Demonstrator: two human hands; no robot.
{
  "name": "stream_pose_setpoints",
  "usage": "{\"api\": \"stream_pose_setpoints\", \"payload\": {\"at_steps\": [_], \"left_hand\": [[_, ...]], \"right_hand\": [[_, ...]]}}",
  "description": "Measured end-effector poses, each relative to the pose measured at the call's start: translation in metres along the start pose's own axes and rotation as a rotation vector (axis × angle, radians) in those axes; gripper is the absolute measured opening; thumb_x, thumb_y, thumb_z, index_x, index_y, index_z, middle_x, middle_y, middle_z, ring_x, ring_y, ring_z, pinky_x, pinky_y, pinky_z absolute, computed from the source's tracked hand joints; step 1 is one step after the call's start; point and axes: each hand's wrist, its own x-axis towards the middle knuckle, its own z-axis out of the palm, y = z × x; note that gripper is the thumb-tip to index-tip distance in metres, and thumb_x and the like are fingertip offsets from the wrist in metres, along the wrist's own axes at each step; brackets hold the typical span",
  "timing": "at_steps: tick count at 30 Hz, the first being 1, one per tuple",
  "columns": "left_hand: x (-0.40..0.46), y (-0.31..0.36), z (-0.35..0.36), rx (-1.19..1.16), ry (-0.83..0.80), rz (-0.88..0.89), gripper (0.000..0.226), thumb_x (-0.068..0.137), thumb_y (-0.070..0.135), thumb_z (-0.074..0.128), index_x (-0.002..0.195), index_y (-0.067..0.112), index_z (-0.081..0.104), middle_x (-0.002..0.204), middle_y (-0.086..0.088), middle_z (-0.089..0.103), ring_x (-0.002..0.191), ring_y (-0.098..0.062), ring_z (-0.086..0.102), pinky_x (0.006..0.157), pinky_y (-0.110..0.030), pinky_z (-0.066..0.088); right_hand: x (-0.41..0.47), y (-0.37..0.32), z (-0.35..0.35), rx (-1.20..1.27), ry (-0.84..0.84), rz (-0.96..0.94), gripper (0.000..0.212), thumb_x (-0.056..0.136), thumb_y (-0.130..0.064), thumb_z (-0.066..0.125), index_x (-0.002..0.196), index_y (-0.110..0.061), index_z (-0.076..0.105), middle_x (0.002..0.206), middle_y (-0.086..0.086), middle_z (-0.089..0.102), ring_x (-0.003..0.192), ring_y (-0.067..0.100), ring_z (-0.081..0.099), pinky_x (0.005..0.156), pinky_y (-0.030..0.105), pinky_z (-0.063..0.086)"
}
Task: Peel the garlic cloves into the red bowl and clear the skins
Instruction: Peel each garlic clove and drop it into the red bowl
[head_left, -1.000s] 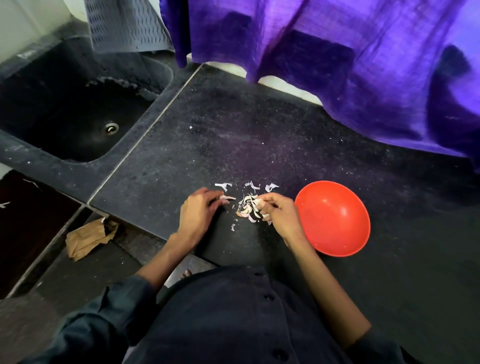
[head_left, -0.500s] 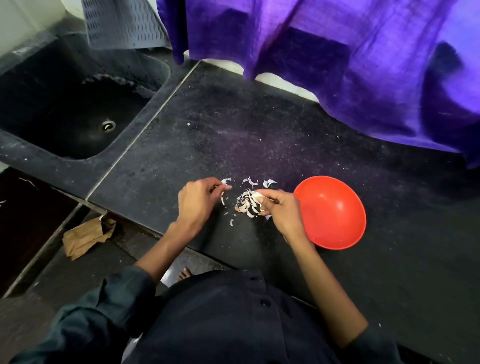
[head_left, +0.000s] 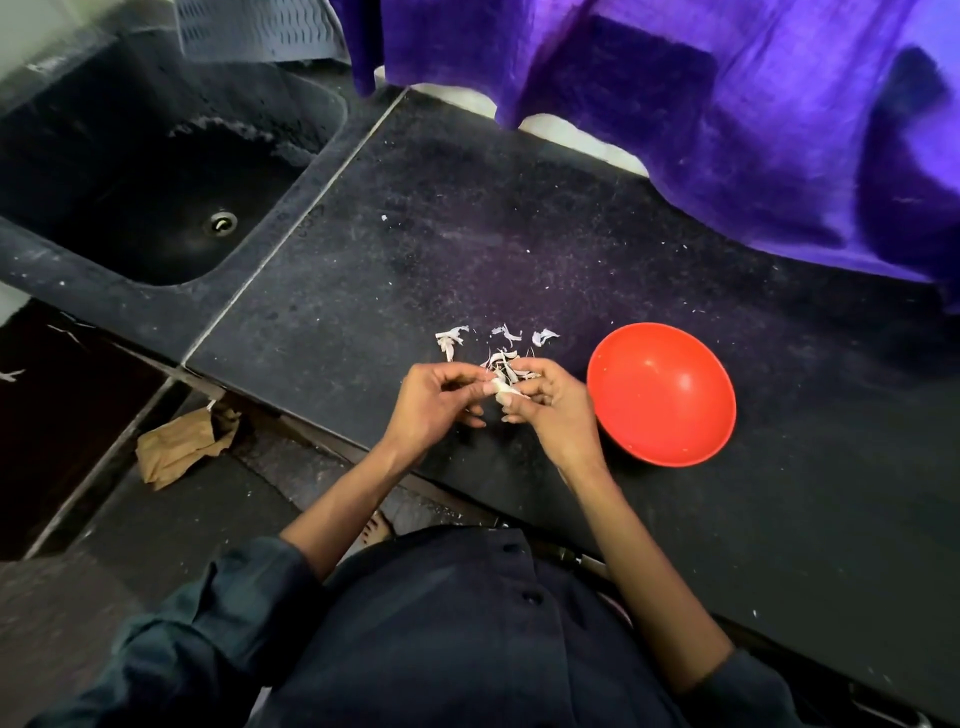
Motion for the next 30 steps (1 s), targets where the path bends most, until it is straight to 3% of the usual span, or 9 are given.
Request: {"api": "stream_pose_setpoints", "payload": {"at_steps": [3,9,16,19,22,26,30], "left_hand": [[-0.004,-0.002,0.001,0.002,0.024,0.013,0.009,0.084,0.003,0.069,0.092,0.006,0.071,0.074,-0.009,0.066,0.052,-0.009,0.058,0.051,-0.024,0.056],[-0.006,-0.003,0.006,-0.004,0.118,0.013,0.006,0.084,0.006,0.071,0.086,0.011,0.073,0.070,-0.003,0.067,0.050,-0.009,0.056,0.050,-0.026,0.056],[-0.012,-0.004,0.008,0.021,0.251,-0.001,0.006,0.088,0.015,0.070,0.083,0.011,0.072,0.069,-0.007,0.064,0.052,-0.010,0.057,0.050,-0.025,0.055],[-0.015,-0.005,0.013,0.066,0.282,0.006,0.008,0.088,0.018,0.071,0.083,0.012,0.073,0.059,0.006,0.063,0.051,-0.007,0.058,0.051,-0.026,0.056],[-0.018,-0.002,0.021,0.106,0.316,0.030,0.011,0.088,0.021,0.071,0.086,0.011,0.073,0.061,0.006,0.064,0.051,-0.005,0.060,0.052,-0.026,0.056],[-0.024,0.001,0.033,0.140,0.356,0.052,0.014,0.089,0.023,0.070,0.087,0.010,0.073,0.070,-0.007,0.068,0.053,-0.008,0.062,0.049,-0.022,0.054],[-0.031,0.002,0.045,0.144,0.366,0.059,0.015,0.089,0.025,0.069,0.085,0.011,0.072,0.070,-0.003,0.068,0.054,-0.007,0.062,0.050,-0.025,0.055]], "right_hand": [[-0.004,-0.001,0.000,-0.074,0.013,-0.014,0.043,0.080,0.009,0.069,0.097,-0.030,0.061,0.073,-0.005,0.066,0.071,0.013,0.062,0.068,0.032,0.058],[-0.004,-0.004,-0.004,-0.547,0.072,-0.232,0.034,0.080,0.003,0.069,0.107,-0.018,0.068,0.080,-0.003,0.070,0.075,0.017,0.066,0.078,0.034,0.053],[0.000,-0.004,-0.019,-0.645,0.066,-0.353,0.015,0.084,-0.003,0.068,0.092,-0.013,0.077,0.084,0.005,0.074,0.075,0.024,0.068,0.074,0.038,0.053],[0.004,-0.006,-0.023,-0.688,0.018,-0.366,0.029,0.086,0.008,0.056,0.102,-0.008,0.075,0.098,0.011,0.074,0.088,0.028,0.069,0.084,0.036,0.053],[0.005,-0.010,-0.026,-0.654,-0.025,-0.312,0.046,0.081,0.017,0.047,0.111,-0.007,0.072,0.120,0.008,0.068,0.110,0.022,0.063,0.098,0.019,0.041],[0.004,-0.010,-0.030,-0.451,-0.099,-0.207,0.033,0.080,0.005,0.065,0.108,-0.012,0.072,0.103,0.004,0.073,0.090,0.014,0.069,0.089,0.033,0.055],[0.002,-0.008,-0.038,-0.324,-0.086,-0.181,0.012,0.082,-0.003,0.071,0.091,-0.010,0.075,0.073,-0.001,0.070,0.063,0.009,0.063,0.071,0.037,0.060]]}}
